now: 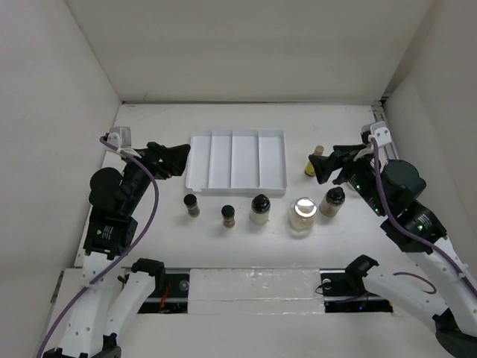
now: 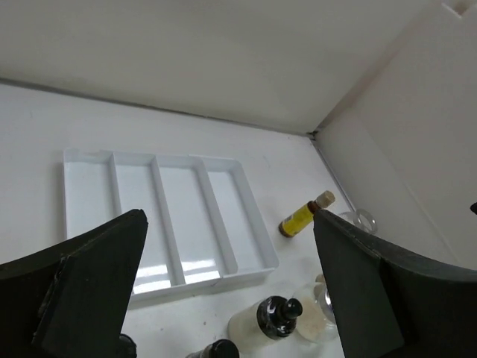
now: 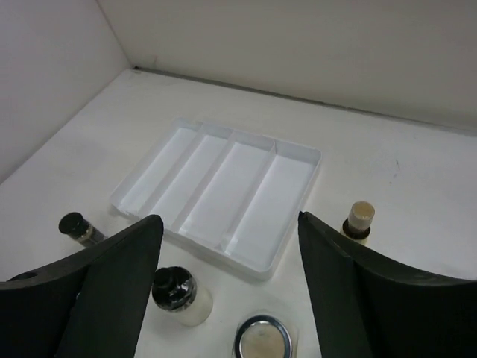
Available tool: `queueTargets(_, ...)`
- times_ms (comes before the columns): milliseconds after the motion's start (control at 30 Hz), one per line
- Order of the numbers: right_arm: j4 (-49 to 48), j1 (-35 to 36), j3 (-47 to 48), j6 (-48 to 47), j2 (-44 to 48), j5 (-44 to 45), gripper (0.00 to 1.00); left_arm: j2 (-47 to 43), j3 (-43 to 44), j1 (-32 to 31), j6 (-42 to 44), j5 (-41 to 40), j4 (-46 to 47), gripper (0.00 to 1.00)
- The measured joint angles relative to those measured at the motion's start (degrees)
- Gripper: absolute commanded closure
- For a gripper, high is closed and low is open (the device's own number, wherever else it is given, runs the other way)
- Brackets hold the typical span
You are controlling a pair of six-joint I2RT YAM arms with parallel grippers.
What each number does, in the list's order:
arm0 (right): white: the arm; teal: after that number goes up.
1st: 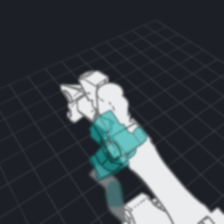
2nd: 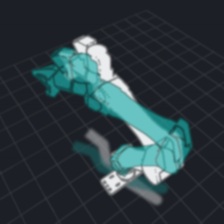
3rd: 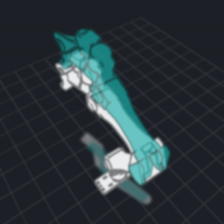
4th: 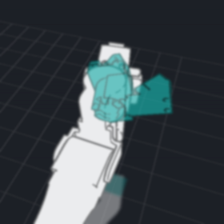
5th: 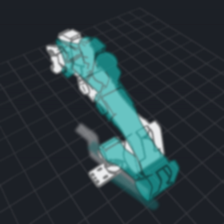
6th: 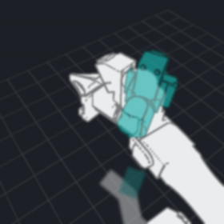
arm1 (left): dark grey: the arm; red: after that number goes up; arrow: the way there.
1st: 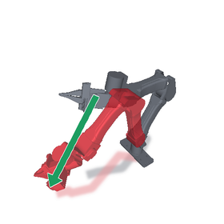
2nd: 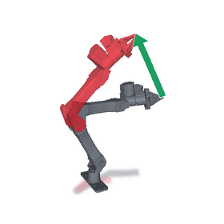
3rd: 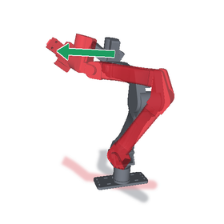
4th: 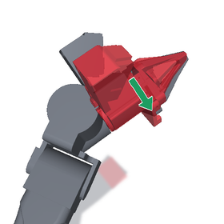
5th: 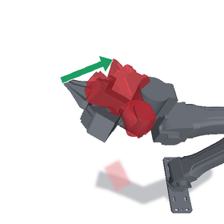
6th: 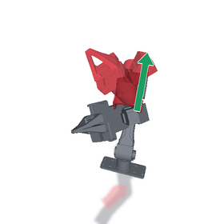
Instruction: Organize the condiment bottles
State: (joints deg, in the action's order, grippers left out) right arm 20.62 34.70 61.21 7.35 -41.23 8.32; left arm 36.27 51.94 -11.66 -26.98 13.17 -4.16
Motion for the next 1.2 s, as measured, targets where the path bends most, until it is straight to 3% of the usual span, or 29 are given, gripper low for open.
queueTargets(33,1.03,0.11,-0.07,0.07,0.0,0.17,0.33,0.2,-0.59,0.0,0.0,0.0,-0.2,0.11)
queueTargets(67,2.49,0.28,-0.17,0.42,-0.02,0.31,0.49,0.42,-0.98,0.0,0.0,0.26,-0.46,0.16)
queueTargets(100,3.72,0.28,-0.31,0.33,-0.02,0.33,0.74,0.68,-1.16,0.0,0.04,0.55,-0.63,0.24)
queueTargets(167,6.08,0.31,-0.79,1.16,0.02,0.31,0.95,1.16,-1.27,0.0,0.44,1.31,-0.79,0.43)
queueTargets(200,7.3,0.31,-1.07,1.49,0.02,0.31,1.0,1.38,-1.38,0.0,0.83,1.79,-0.85,0.51)
queueTargets(233,8.61,0.31,-1.18,1.6,-0.02,0.28,1.0,1.49,-1.49,0.0,1.11,2.16,-1.01,0.71)
queueTargets(300,10.8,0.31,-1.2,1.95,-0.68,-0.15,1.0,1.46,-1.73,0.0,1.88,2.75,-2.01,0.8)
queueTargets(367,11.93,0.31,-1.25,2.08,-1.73,-1.55,0.79,1.46,-1.73,0.0,2.62,2.89,-3.15,0.88)
queueTargets(467,11.91,0.5,-1.73,1.64,-5.42,-5.97,0.52,1.49,-1.75,0.0,3.65,1.79,-5.4,0.82)
queueTargets(500,12.0,0.81,-2.16,1.46,-7.15,-7.48,0.48,1.49,-1.88,0.0,3.87,1.27,-6.27,0.72)
queueTargets(567,11.93,2.23,-2.67,1.07,-10.03,-9.7,0.35,1.49,-2.78,0.0,4.52,-0.02,-7.48,0.63)
queueTargets(633,11.87,4.61,-3.65,0.72,-14.27,-10.8,0.33,1.49,-4.24,0.0,4.74,-1.2,-8.39,0.55)
queueTargets(933,8.46,17.18,-4.44,0.66,-27.43,-8.07,0.33,3.87,-6.38,0.0,5.55,-3.74,-10.21,0.55)
queueTargets(1200,4.28,17.9,-4.2,1.09,-35.54,-1.25,0.37,4.07,-6.6,0.0,6.16,-3.69,-10.21,0.55)
